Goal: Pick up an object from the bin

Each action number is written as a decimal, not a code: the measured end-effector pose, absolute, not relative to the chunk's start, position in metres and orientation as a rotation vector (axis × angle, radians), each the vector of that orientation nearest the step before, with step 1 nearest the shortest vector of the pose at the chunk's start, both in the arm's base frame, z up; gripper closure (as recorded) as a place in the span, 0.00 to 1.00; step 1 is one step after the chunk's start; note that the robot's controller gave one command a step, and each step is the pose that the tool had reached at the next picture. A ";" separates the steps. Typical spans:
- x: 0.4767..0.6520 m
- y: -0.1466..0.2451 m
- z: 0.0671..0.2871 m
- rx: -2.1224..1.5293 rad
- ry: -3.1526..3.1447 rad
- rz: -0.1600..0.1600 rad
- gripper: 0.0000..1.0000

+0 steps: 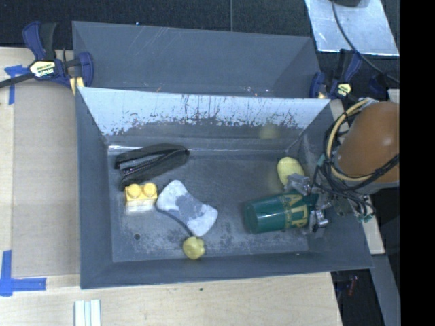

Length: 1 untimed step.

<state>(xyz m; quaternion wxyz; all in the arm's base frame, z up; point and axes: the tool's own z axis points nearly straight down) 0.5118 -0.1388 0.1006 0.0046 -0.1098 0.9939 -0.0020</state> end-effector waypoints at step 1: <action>0.513 -0.139 0.139 -0.342 3.111 -0.007 1.00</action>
Offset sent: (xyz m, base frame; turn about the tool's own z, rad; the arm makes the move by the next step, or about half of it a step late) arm 0.0008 -0.0002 0.0747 0.0009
